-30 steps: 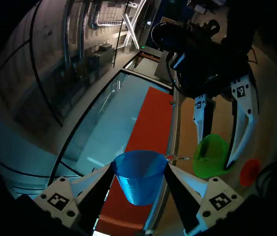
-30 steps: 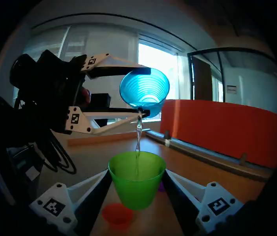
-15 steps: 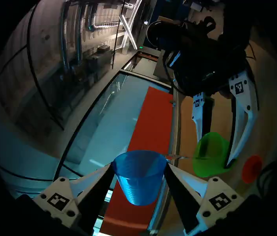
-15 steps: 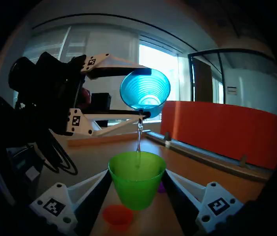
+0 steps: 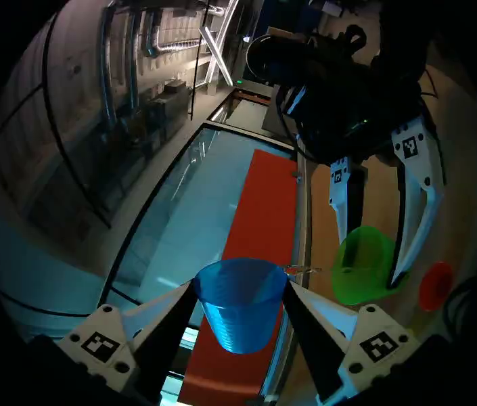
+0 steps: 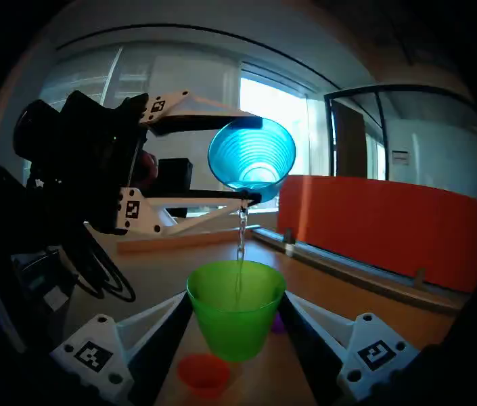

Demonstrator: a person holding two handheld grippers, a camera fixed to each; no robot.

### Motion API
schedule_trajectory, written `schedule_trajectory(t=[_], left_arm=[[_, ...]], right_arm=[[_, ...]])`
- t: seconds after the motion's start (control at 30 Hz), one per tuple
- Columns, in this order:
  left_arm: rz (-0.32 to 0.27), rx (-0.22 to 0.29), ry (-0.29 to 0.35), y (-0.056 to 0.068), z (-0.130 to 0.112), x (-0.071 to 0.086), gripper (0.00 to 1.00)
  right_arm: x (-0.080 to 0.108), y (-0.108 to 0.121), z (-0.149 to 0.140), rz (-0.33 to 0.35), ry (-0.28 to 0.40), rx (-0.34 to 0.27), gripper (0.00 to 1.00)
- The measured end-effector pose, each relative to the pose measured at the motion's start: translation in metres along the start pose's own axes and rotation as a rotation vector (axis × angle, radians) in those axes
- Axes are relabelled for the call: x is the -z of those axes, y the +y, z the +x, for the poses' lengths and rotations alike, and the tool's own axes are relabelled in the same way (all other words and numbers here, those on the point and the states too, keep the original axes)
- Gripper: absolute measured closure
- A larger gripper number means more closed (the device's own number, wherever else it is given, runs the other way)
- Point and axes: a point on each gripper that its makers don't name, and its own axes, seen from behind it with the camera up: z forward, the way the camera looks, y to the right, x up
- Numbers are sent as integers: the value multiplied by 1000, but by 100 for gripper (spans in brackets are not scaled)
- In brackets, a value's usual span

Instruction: Pour water

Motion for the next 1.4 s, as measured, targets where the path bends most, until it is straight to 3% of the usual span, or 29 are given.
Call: schedule_trajectory(t=[1.4], left_arm=[[13, -125, 19, -7, 10, -2, 13]], right_arm=[[3, 9, 5, -12, 15, 1, 10]])
